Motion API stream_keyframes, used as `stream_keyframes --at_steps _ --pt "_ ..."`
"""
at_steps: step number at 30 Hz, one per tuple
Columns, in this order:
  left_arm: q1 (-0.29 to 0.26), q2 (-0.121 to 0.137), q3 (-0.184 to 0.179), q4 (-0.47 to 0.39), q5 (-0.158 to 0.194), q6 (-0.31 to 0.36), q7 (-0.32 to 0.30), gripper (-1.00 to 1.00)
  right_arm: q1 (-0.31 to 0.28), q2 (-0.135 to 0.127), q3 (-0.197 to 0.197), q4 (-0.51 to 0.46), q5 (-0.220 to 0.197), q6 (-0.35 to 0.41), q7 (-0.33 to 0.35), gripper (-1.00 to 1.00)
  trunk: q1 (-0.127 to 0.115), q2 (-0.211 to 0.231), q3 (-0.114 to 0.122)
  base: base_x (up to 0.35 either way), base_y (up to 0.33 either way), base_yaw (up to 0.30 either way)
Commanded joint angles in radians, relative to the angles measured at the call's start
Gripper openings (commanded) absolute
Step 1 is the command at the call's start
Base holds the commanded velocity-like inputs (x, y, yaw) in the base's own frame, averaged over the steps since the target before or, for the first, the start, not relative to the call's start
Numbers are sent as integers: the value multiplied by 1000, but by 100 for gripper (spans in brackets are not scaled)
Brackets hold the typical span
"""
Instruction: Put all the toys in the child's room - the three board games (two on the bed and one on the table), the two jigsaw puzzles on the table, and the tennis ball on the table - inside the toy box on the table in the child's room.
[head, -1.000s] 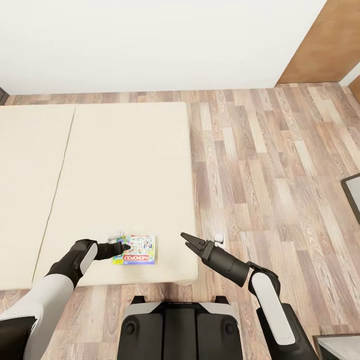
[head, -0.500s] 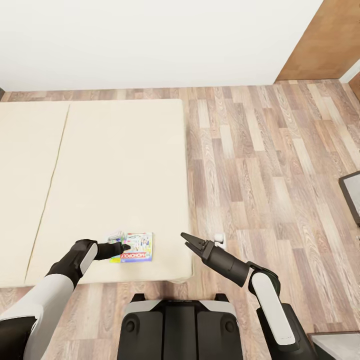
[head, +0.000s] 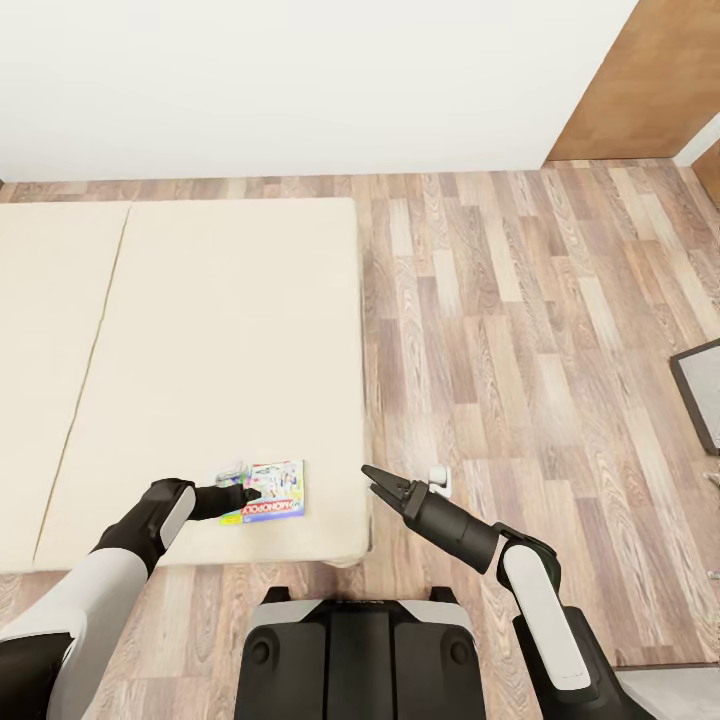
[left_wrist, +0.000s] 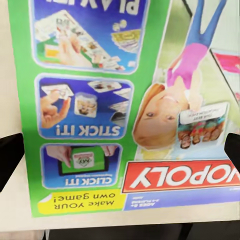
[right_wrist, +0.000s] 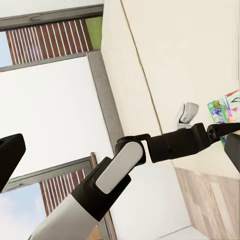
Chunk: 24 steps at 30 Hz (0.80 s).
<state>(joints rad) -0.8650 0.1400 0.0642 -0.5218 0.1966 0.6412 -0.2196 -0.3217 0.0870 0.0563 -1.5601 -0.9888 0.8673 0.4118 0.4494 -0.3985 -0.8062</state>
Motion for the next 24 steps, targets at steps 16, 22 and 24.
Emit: stream_keyframes --at_steps 16,22,24 --pt "0 0 5 -1 1 6 -3 100 0 0 -1 0 2 4 4 100 1 -1 -1 0 -108 0" --pt "0 0 5 -1 1 6 -3 100 0 0 -1 0 2 4 5 100 1 -1 -1 0 -13 0" --pt "0 0 5 -2 1 6 -3 100 0 0 -1 0 2 4 5 100 1 -1 -1 0 -3 0"
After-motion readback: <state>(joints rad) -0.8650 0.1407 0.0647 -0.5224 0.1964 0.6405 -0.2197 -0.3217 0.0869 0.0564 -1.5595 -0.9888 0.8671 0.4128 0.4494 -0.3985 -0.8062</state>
